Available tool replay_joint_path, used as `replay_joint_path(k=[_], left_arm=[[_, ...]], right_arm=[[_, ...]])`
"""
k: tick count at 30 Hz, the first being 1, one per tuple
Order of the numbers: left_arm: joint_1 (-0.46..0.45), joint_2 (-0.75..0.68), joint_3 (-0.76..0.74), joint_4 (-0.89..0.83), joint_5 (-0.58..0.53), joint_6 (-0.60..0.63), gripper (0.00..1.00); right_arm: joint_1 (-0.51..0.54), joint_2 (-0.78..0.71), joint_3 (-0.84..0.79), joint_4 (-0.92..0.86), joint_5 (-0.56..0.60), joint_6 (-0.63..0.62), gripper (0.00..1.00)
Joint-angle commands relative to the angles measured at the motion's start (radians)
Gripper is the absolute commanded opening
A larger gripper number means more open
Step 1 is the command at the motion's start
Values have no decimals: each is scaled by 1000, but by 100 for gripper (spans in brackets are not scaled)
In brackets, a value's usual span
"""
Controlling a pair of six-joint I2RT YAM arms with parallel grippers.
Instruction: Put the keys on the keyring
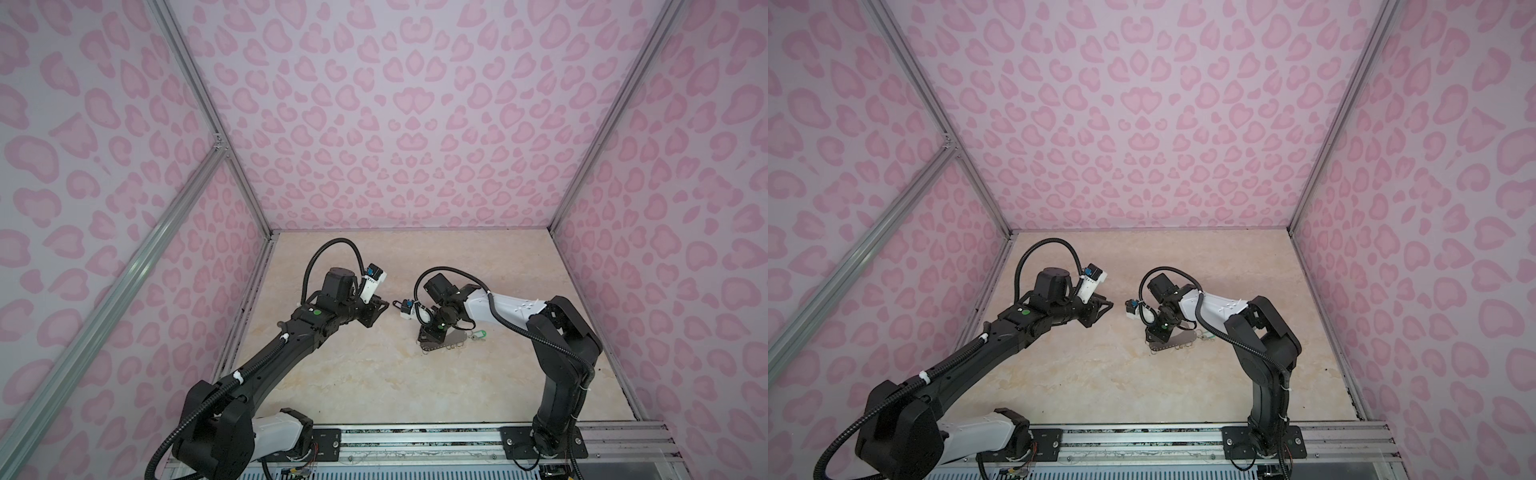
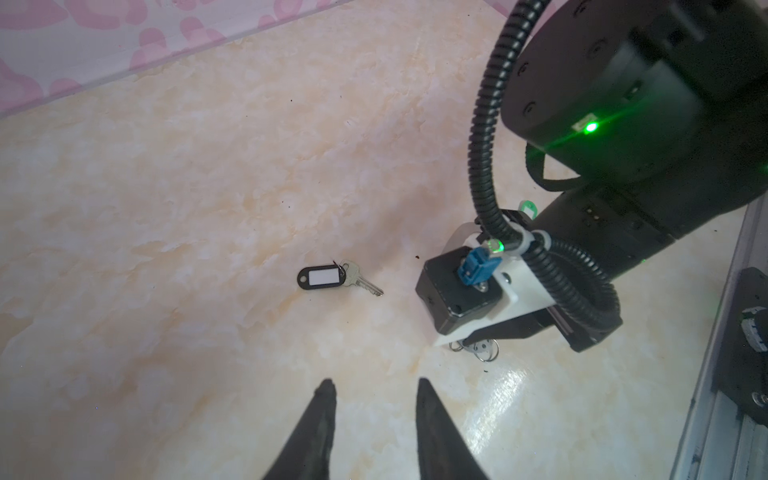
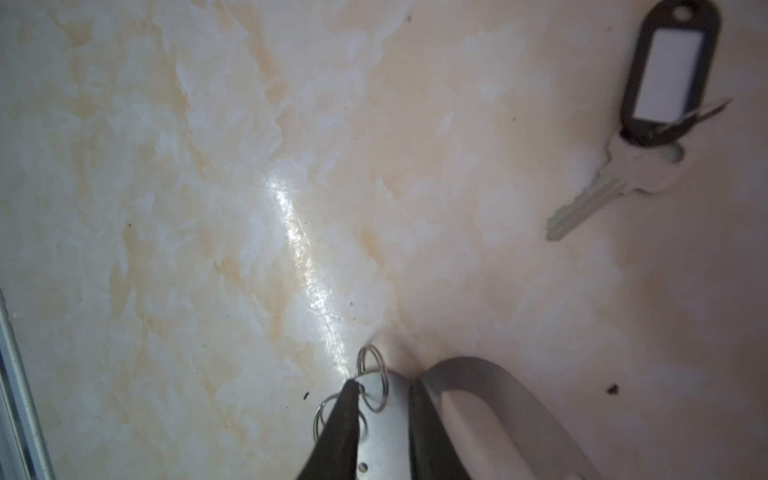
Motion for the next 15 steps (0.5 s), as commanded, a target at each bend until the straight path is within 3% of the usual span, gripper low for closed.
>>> replay_joint_path(k=[1, 6, 11, 15], left_arm=[[-1, -17, -11, 37, -7, 11, 35], [-1, -29, -22, 37, -13, 15, 35], [-2, -31, -24, 39, -11, 18, 34], [-3, -31, -25, 38, -9, 20, 34]], right_arm=[[10, 26, 15, -59, 16, 3, 23], [13, 26, 17, -59, 22, 9, 19], [14, 24, 17, -60, 13, 10, 7], [14, 26, 12, -64, 16, 4, 8]])
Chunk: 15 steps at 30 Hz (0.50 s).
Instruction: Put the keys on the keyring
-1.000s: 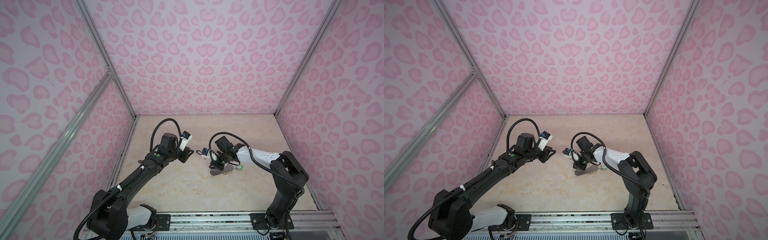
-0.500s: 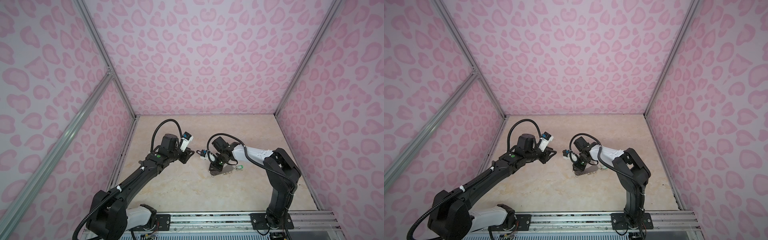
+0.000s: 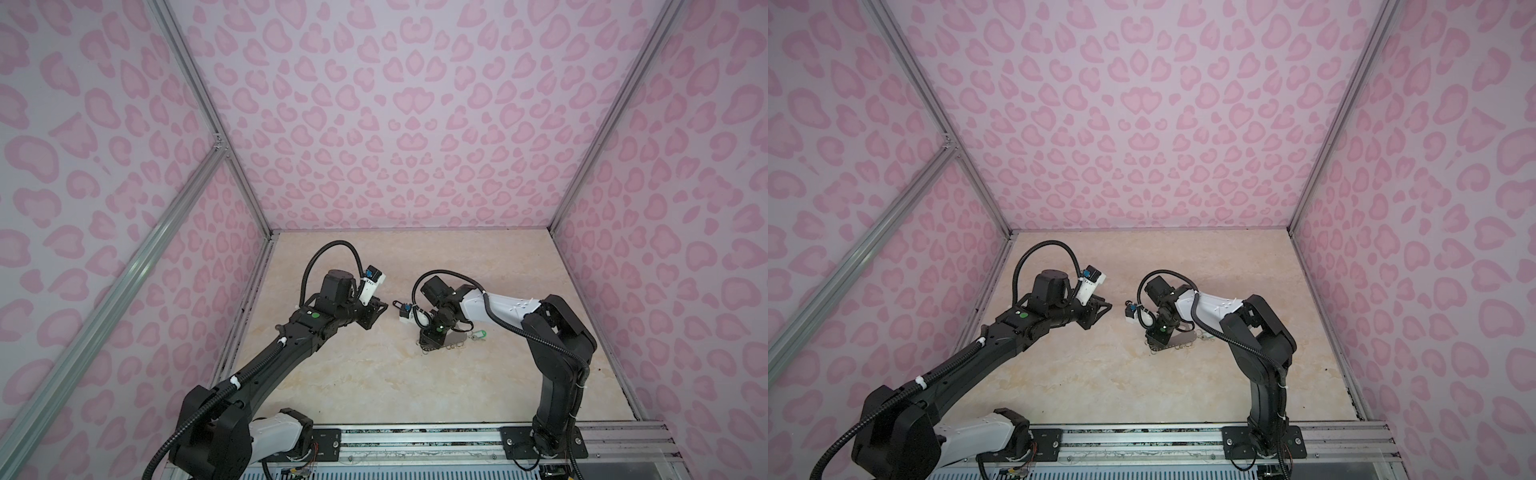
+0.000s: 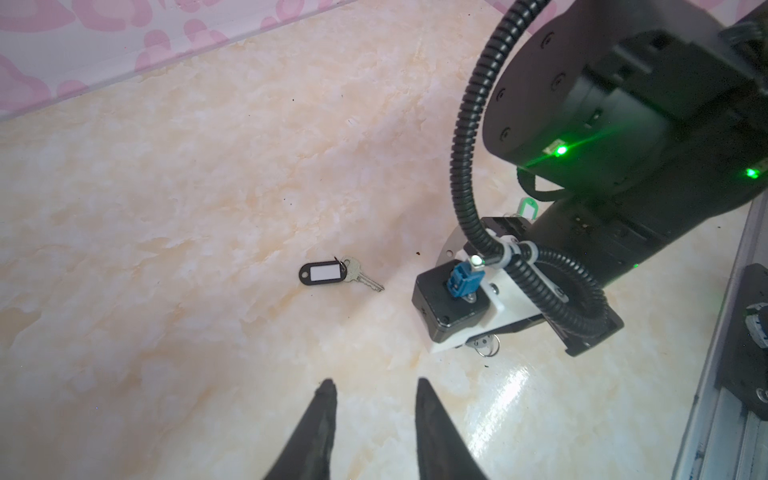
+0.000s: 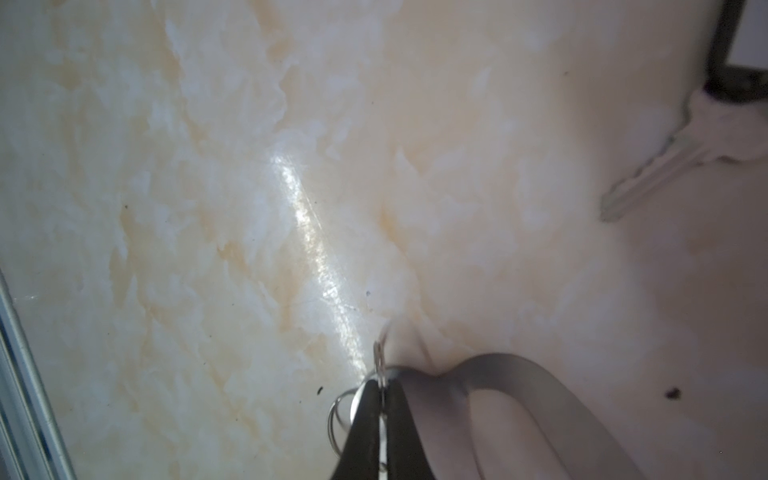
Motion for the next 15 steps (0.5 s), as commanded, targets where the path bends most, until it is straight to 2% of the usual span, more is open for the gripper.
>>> replay_joint_path(k=[1, 7, 11, 15], left_arm=[[0, -6, -5, 38, -1, 15, 34], [-1, -9, -6, 39, 4, 12, 34], [-3, -21, -13, 44, 11, 19, 34], [-5, -72, -27, 56, 19, 69, 34]], right_arm=[[0, 6, -3, -15, 7, -5, 8], [6, 0, -5, -1, 0, -6, 7], [6, -25, -19, 11, -23, -20, 0], [1, -83, -49, 43, -48, -39, 0]])
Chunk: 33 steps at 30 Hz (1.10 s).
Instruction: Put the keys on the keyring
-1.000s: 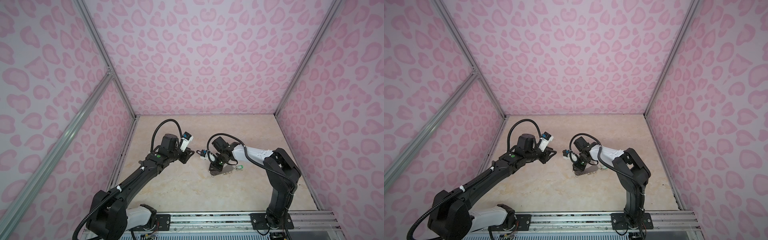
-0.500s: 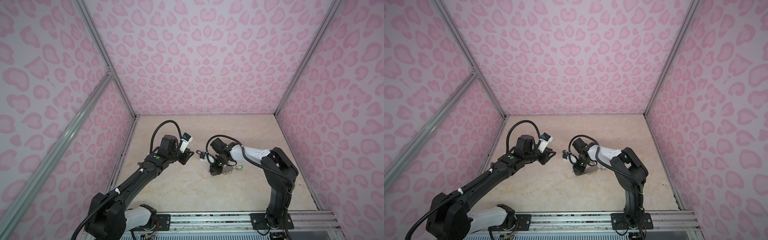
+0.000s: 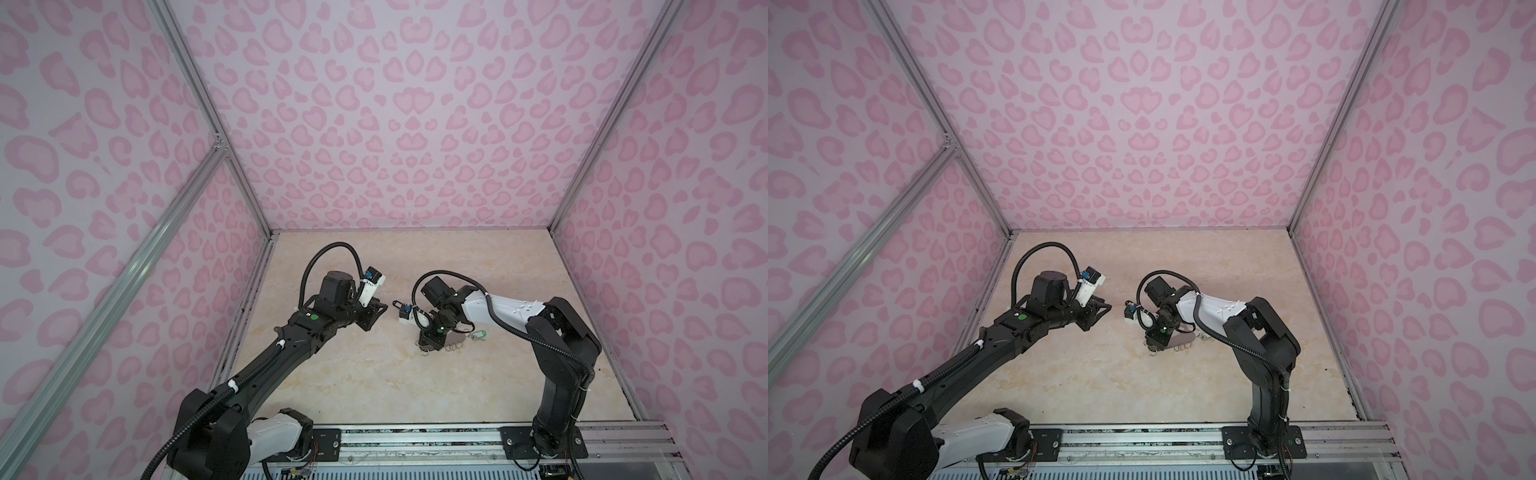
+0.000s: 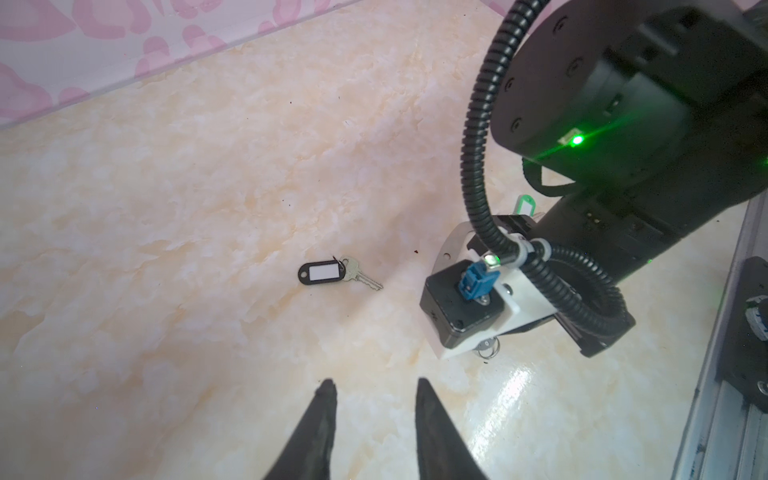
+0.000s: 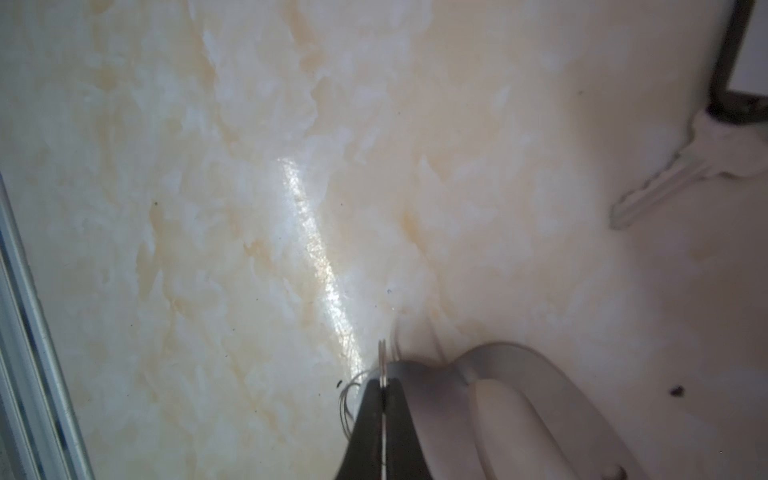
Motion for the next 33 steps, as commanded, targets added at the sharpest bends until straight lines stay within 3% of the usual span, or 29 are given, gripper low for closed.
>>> replay_joint_path(k=[1, 10, 18, 27, 33], left_arm=[[-3, -60, -20, 62, 22, 65, 34], [-26, -227, -97, 103, 86, 209, 34], [-126, -293, -133, 102, 137, 383, 31], [-263, -280, -103, 83, 63, 499, 27], [-302, -241, -60, 72, 4, 525, 26]], right_arm=[[-6, -53, -26, 39, -43, -33, 0], [-33, -255, -146, 141, -167, -157, 0], [-82, -413, -226, 290, -245, -152, 0], [-102, -525, -238, 314, -297, -182, 0], [-102, -578, -232, 310, -306, -196, 0]])
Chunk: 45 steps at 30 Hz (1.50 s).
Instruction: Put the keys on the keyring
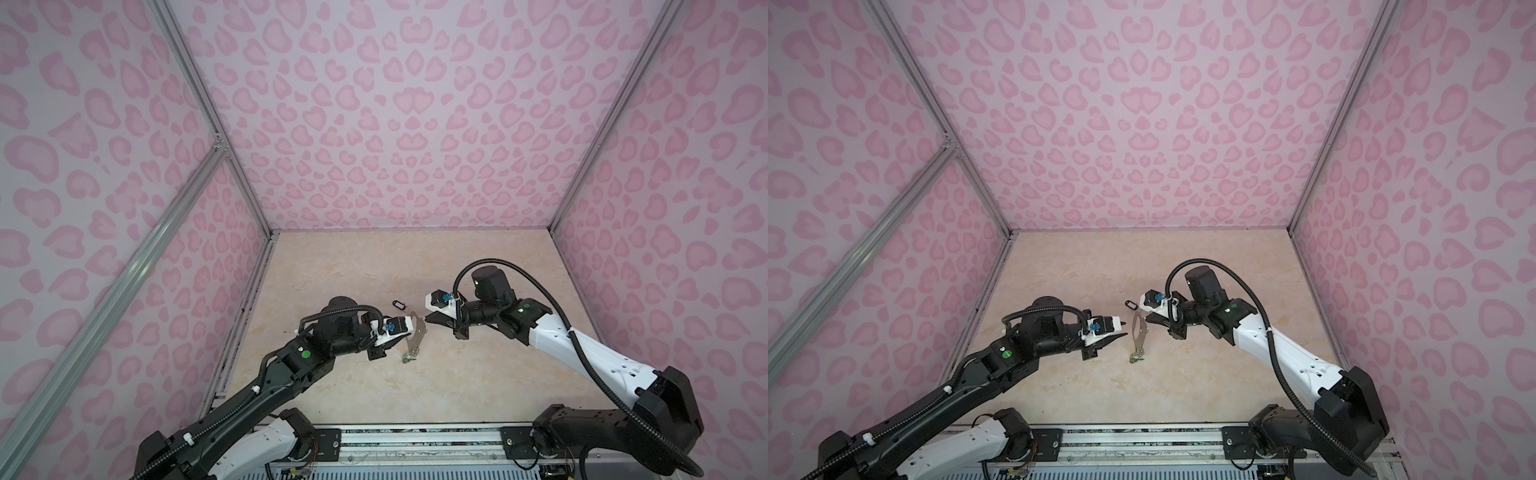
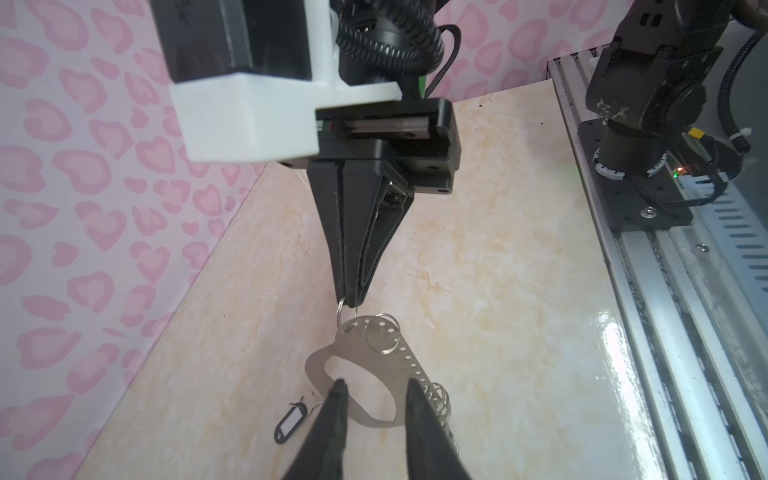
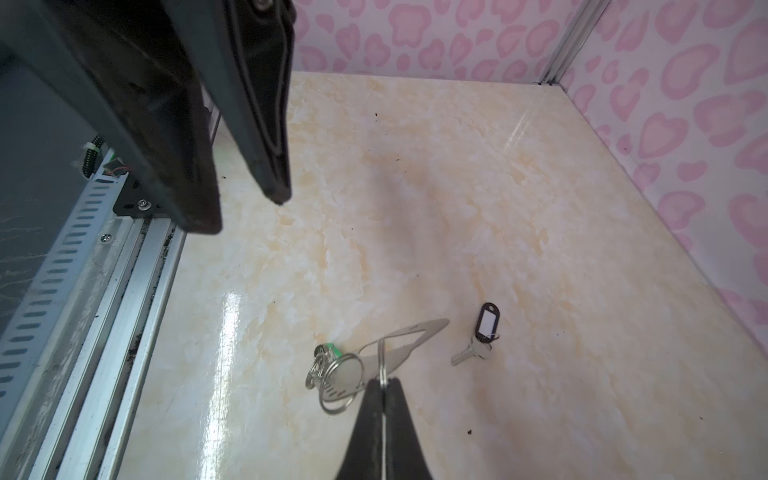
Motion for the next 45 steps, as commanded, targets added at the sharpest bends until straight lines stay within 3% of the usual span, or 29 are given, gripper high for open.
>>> replay_joint_path(k=[1, 15, 33, 44, 45], left_arm=[[-18, 20, 33, 3, -69, 39, 26], [-49, 107, 101, 26, -115, 39, 24], [-50, 142, 116, 52, -56, -9, 21], [-51, 143, 128, 55, -42, -9, 3], [-51, 142, 131, 49, -41, -4, 3]], right_arm=[[0, -17, 9, 23, -34, -18, 0], [3, -14, 83, -107, -89, -76, 0], [12, -53, 44, 4, -103, -27, 0], [18, -56, 29, 37, -95, -3, 0], [18, -59, 24, 39, -81, -3, 5]])
